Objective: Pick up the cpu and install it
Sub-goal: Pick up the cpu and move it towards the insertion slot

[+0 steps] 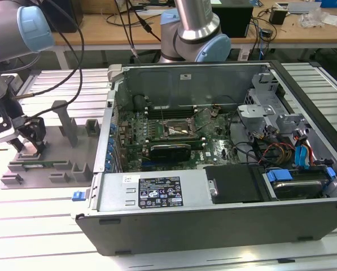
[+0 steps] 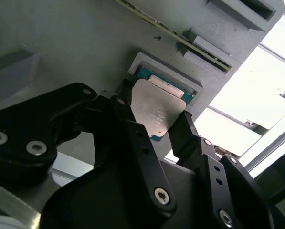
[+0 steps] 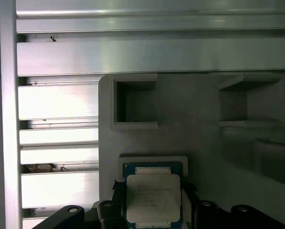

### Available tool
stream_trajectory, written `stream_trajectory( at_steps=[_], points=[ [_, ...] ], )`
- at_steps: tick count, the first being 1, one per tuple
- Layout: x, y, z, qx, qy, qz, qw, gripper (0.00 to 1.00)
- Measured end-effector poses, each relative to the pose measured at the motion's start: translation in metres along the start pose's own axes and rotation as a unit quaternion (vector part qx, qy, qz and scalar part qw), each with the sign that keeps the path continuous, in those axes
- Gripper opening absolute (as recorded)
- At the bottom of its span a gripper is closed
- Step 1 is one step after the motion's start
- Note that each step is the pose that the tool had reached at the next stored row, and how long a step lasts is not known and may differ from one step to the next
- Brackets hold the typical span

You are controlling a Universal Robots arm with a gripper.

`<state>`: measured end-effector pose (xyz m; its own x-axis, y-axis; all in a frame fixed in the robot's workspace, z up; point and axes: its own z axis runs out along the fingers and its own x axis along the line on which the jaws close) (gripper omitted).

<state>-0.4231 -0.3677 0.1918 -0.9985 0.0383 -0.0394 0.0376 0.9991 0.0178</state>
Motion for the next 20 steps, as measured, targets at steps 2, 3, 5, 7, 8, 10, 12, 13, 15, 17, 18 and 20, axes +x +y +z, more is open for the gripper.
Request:
stream_trajectory(
  at_steps=[2, 3, 5, 7, 8, 10, 12, 13, 15, 17, 18, 20],
  points=[
    [-0.0002, 0.0, -0.0036, 0.0, 0.0001, 0.0, 1.0, 0.55],
    [-0.0003, 0.0001, -0.0055, 0.0, 0.0001, 0.0, 1.0, 0.55],
    [-0.0005, 0.0002, -0.0101, 0.0, 0.0, 0.0, 1.0, 0.55],
    [-0.0007, 0.0003, -0.0157, 0.0, 0.0, 0.0, 1.0, 0.55],
    [-0.0008, 0.0003, -0.0174, 0.0, 0.0, 0.0, 1.0, 0.55],
    [-0.001, 0.0004, -0.0228, 0.0, 0.0001, 0.0, 1.0, 0.55],
    [-0.0013, 0.0005, -0.027, 0.0, 0.0, 0.0, 1.0, 0.55],
    [-0.0014, 0.0005, -0.0288, 0.0, 0.0, 0.0, 1.0, 0.55],
    [-0.0015, 0.0006, -0.0327, 0.0, 0.0, 0.0, 1.0, 0.55],
    [-0.0017, 0.0007, -0.036, 0.0, 0.0, 0.0, 1.0, 0.55],
    [-0.0017, 0.0007, -0.0378, 0.0, 0.0, 0.0, 1.0, 0.55],
    [-0.002, 0.0008, -0.0436, 0.0, 0.0, 0.0, 1.0, 0.55]
  ],
)
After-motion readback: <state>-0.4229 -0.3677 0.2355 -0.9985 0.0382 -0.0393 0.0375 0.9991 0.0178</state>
